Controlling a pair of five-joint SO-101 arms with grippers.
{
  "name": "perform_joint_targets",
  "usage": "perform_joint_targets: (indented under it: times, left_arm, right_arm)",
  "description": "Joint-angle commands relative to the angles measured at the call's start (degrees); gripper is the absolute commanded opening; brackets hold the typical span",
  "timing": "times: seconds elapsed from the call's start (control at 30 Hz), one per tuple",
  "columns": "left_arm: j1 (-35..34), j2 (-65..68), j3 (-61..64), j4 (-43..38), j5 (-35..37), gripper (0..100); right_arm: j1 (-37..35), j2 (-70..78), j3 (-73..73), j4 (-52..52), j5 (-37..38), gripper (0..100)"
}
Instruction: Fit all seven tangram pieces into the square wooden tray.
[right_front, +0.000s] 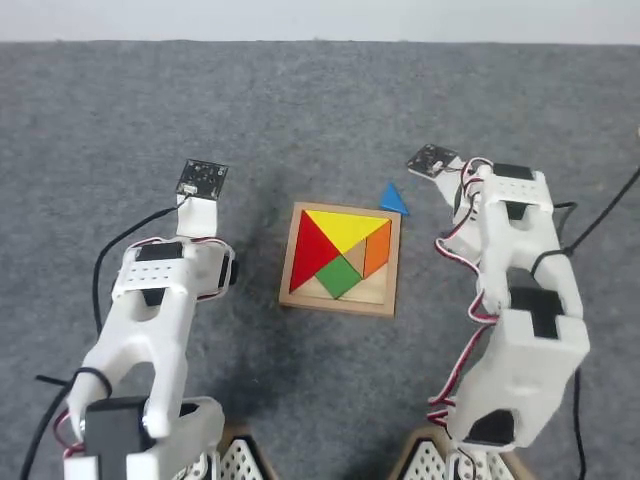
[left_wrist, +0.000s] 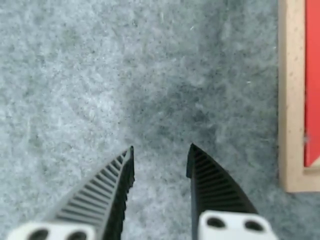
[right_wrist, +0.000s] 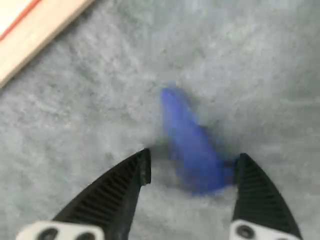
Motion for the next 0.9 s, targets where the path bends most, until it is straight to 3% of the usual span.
perform_joint_targets:
  times: [0.0, 0.17, 0.33, 0.57, 0.87]
  left_arm:
    - [-0.4, -0.2, -1.5, -1.1, -0.5, 16]
    - [-0.4, -0.2, -1.5, -1.1, -0.5, 16]
    - [-0.4, -0.2, -1.5, -1.1, -0.4, 16]
    - [-0.4, -0.2, -1.5, -1.1, -0.4, 16]
    - [-0.4, -0.2, -1.5, -1.1, -0.6, 16]
  right_arm:
    - [-0.2, 2.8, -3.6, 3.0, 0.6, 26.7]
    - [-0.1, 7.2, -9.6, 7.8, 0.5, 24.7]
    - [-0.5, 7.1, -14.5, 11.0, -3.9, 4.6]
    - [-1.0, 6.6, -20.7, 15.6, -6.4, 7.0]
    - [-6.2, 6.5, -21.9, 16.3, -6.1, 23.6]
